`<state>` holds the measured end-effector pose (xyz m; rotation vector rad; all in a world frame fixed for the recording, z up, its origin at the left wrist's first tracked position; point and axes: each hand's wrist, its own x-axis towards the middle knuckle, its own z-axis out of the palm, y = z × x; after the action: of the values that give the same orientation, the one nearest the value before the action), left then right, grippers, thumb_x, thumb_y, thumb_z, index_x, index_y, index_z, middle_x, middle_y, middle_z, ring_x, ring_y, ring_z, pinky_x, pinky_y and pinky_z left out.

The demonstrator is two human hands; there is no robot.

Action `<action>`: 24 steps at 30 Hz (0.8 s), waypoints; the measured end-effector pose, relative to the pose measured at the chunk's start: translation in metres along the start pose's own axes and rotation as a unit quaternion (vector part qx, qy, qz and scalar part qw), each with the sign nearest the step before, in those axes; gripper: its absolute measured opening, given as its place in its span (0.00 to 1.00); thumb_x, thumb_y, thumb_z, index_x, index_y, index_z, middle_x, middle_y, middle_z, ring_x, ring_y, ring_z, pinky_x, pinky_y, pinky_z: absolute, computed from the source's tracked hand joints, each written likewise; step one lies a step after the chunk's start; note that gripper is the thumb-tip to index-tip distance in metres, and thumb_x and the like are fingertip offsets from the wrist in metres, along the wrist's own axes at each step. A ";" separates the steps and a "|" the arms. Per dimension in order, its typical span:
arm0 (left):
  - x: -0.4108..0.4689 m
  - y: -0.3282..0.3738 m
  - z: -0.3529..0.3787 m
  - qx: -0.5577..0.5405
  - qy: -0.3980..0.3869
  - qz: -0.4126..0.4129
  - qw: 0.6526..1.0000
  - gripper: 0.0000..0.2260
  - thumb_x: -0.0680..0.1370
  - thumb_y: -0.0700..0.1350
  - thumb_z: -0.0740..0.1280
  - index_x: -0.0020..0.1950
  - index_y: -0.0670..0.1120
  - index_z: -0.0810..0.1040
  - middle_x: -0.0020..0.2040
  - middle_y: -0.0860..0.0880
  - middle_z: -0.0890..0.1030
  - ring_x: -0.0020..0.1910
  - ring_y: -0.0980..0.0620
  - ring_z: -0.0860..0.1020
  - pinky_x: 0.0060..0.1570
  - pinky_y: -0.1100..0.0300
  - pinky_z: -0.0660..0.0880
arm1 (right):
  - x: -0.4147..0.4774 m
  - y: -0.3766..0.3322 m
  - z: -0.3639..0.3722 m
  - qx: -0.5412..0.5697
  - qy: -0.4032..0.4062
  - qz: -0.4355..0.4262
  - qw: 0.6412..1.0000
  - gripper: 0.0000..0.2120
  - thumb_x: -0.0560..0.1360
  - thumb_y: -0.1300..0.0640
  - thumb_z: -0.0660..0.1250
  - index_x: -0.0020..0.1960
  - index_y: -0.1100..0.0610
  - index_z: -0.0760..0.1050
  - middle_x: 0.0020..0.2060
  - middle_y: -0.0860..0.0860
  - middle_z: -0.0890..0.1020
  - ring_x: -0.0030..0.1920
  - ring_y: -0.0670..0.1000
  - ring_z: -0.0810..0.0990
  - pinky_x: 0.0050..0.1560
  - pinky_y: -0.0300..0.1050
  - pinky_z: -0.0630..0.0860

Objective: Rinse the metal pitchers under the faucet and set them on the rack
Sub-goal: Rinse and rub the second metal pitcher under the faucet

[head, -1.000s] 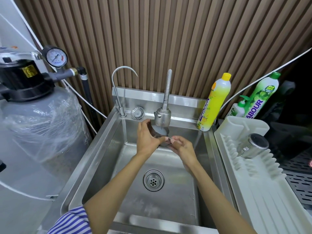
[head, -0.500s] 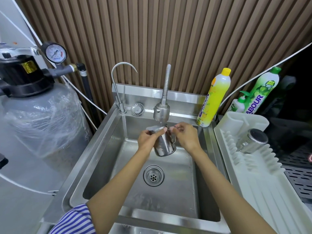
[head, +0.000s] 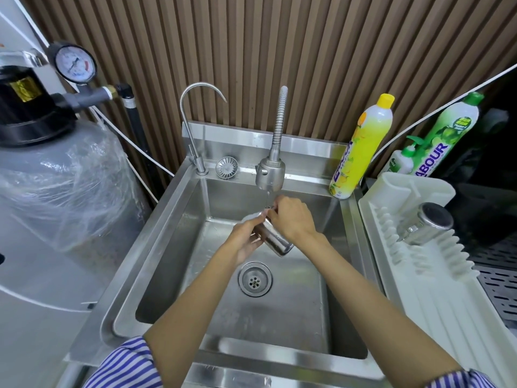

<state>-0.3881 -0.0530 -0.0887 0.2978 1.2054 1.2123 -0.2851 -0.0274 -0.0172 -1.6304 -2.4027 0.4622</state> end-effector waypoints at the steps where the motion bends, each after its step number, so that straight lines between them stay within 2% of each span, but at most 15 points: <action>1: 0.002 -0.001 -0.002 -0.007 0.013 -0.010 1.000 0.03 0.76 0.42 0.67 0.43 0.45 0.77 0.35 0.48 0.74 0.36 0.52 0.72 0.42 0.60 0.73 | 0.000 -0.001 0.003 0.002 -0.009 0.001 1.000 0.12 0.77 0.54 0.62 0.52 0.63 0.74 0.51 0.64 0.80 0.52 0.66 0.78 0.46 0.51 0.72; 3: 0.005 -0.004 -0.005 -0.023 0.031 -0.028 0.999 0.05 0.76 0.41 0.67 0.41 0.43 0.76 0.37 0.46 0.75 0.36 0.51 0.74 0.41 0.58 0.75 | 0.000 -0.005 0.008 -0.004 -0.020 -0.002 1.000 0.12 0.77 0.56 0.61 0.53 0.64 0.74 0.51 0.64 0.79 0.52 0.66 0.78 0.45 0.50 0.72; 6: 0.006 -0.010 -0.007 -0.060 0.034 -0.062 0.996 0.07 0.76 0.43 0.68 0.43 0.39 0.75 0.39 0.43 0.78 0.39 0.47 0.78 0.44 0.54 0.78 | 0.003 -0.010 0.011 -0.036 -0.029 -0.024 0.999 0.13 0.78 0.56 0.60 0.53 0.65 0.74 0.51 0.65 0.79 0.52 0.65 0.78 0.43 0.48 0.69; 10: 0.006 -0.014 -0.002 -0.088 0.012 -0.091 0.992 0.12 0.76 0.47 0.68 0.46 0.37 0.74 0.44 0.39 0.79 0.43 0.45 0.79 0.53 0.52 0.75 | 0.011 -0.018 0.010 -0.077 -0.031 -0.043 0.996 0.11 0.78 0.60 0.60 0.54 0.66 0.74 0.52 0.64 0.79 0.54 0.64 0.78 0.46 0.50 0.72; 14: 0.003 -0.011 0.005 -0.076 -0.012 -0.109 0.991 0.13 0.78 0.49 0.64 0.45 0.38 0.75 0.41 0.41 0.80 0.40 0.48 0.80 0.43 0.55 0.77 | 0.015 -0.020 0.011 -0.134 -0.023 -0.044 0.990 0.10 0.77 0.64 0.59 0.56 0.65 0.73 0.53 0.62 0.79 0.55 0.62 0.79 0.49 0.50 0.74; 20: -0.001 -0.005 0.010 -0.107 -0.024 -0.128 0.986 0.13 0.76 0.47 0.66 0.46 0.36 0.74 0.41 0.41 0.79 0.40 0.47 0.79 0.44 0.52 0.76 | 0.017 -0.018 0.007 -0.154 -0.021 -0.040 0.987 0.10 0.77 0.64 0.60 0.57 0.64 0.73 0.54 0.61 0.79 0.55 0.61 0.79 0.50 0.49 0.74; 22: -0.004 -0.003 0.012 -0.108 -0.035 -0.144 0.983 0.15 0.76 0.47 0.67 0.48 0.34 0.73 0.43 0.40 0.78 0.41 0.46 0.79 0.41 0.51 0.77 | 0.016 -0.017 0.006 -0.149 -0.023 -0.038 0.988 0.10 0.77 0.64 0.59 0.56 0.64 0.73 0.53 0.61 0.79 0.55 0.62 0.79 0.49 0.49 0.74; 24: -0.006 -0.002 0.014 -0.112 -0.043 -0.155 0.981 0.18 0.76 0.47 0.67 0.52 0.32 0.71 0.45 0.39 0.77 0.43 0.45 0.79 0.44 0.49 0.77 | 0.015 -0.016 0.003 -0.143 -0.023 -0.035 0.989 0.10 0.76 0.65 0.59 0.56 0.64 0.73 0.53 0.61 0.79 0.54 0.62 0.79 0.49 0.49 0.74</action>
<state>-0.3746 -0.0532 -0.0811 -0.0075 0.9871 1.0400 -0.3055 -0.0192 -0.0139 -1.6511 -2.6508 0.1492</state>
